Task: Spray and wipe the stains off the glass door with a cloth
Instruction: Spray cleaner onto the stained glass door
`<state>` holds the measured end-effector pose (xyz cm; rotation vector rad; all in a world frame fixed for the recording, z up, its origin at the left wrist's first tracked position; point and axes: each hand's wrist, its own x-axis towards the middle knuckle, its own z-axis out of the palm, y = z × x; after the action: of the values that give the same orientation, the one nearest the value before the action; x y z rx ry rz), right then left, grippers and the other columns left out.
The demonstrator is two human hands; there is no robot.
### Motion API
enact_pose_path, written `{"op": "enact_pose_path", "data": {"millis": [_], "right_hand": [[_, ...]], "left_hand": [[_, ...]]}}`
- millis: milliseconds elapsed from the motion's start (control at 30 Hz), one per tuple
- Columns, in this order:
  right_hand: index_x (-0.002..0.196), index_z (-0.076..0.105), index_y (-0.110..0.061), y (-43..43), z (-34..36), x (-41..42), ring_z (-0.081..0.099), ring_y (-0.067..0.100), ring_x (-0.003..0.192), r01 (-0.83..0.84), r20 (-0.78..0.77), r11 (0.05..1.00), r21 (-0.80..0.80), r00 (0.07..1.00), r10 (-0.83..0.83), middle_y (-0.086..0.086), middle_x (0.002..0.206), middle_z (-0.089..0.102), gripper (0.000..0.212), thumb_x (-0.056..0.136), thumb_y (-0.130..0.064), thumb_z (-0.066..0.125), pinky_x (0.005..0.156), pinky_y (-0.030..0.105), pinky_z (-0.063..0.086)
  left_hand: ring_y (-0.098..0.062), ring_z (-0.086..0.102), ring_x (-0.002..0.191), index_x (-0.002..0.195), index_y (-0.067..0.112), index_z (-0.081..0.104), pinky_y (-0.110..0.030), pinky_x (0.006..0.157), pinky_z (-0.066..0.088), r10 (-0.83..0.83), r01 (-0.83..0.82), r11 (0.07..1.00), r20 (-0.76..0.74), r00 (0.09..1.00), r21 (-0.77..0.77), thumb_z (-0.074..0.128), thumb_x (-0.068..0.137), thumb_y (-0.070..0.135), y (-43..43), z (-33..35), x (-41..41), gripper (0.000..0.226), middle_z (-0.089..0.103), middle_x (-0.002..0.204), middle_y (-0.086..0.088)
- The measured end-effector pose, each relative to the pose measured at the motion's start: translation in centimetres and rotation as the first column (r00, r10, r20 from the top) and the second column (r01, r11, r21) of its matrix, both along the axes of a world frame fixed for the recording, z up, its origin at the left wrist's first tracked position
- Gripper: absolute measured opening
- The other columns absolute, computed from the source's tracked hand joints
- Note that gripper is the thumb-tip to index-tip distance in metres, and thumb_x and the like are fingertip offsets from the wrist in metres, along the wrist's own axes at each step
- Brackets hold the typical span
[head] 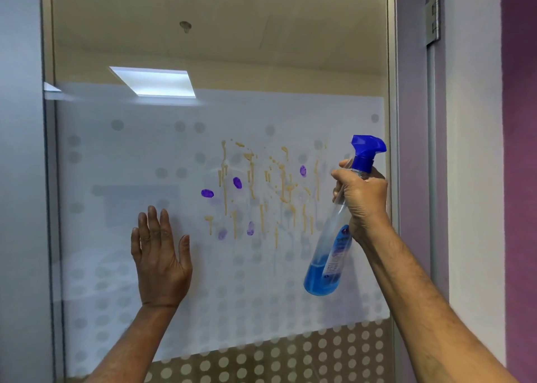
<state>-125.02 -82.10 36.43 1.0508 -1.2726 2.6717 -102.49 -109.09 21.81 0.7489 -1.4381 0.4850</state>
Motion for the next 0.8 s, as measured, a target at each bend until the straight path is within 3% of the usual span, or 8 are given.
{"op": "enact_pose_path", "data": {"millis": [233,400,567,800], "right_hand": [[0.096,0.067,-0.020,-1.6,0.8,0.5,0.058,0.012,0.057,-0.051,-0.045,0.999,0.005,0.998,0.051,0.001,0.068,0.063,0.023,0.085,0.000,0.072,0.063,0.035,0.054],[0.106,0.071,-0.017,-3.2,1.4,3.3,0.057,0.011,0.052,-0.196,-0.178,0.977,0.085,0.962,0.208,-0.005,0.061,0.064,0.023,0.085,-0.006,0.075,0.054,0.029,0.053],[0.101,0.069,-0.014,-5.4,1.9,7.0,0.055,0.012,0.051,-0.285,-0.249,0.949,0.138,0.917,0.312,-0.004,0.058,0.061,0.019,0.086,-0.003,0.072,0.055,0.031,0.050],[0.106,0.067,-0.015,-7.5,2.4,10.0,0.058,0.013,0.065,-0.285,-0.317,0.936,0.205,0.886,0.339,0.003,0.079,0.064,0.022,0.088,-0.004,0.071,0.061,0.030,0.051]], "left_hand": [[-0.033,0.015,0.163,0.164,0.001,0.023,-0.050,0.133,0.013,0.009,-0.009,1.000,-0.001,1.000,0.005,0.034,0.109,0.037,-0.1,0.0,-0.1,0.067,0.020,0.173,-0.019],[-0.030,0.013,0.164,0.164,0.001,0.024,-0.051,0.132,0.014,0.019,-0.019,1.000,0.005,1.000,0.017,0.028,0.110,0.042,-0.1,0.0,-0.1,0.067,0.019,0.174,-0.018],[-0.030,0.013,0.164,0.164,0.002,0.024,-0.051,0.133,0.014,0.020,-0.020,0.999,0.007,1.000,0.027,0.027,0.110,0.043,0.0,0.1,-0.1,0.067,0.019,0.174,-0.017],[-0.031,0.014,0.164,0.163,0.001,0.026,-0.051,0.132,0.016,0.028,-0.029,0.999,0.015,0.999,0.030,0.026,0.111,0.042,0.0,0.0,-0.1,0.066,0.021,0.174,-0.018]]}}
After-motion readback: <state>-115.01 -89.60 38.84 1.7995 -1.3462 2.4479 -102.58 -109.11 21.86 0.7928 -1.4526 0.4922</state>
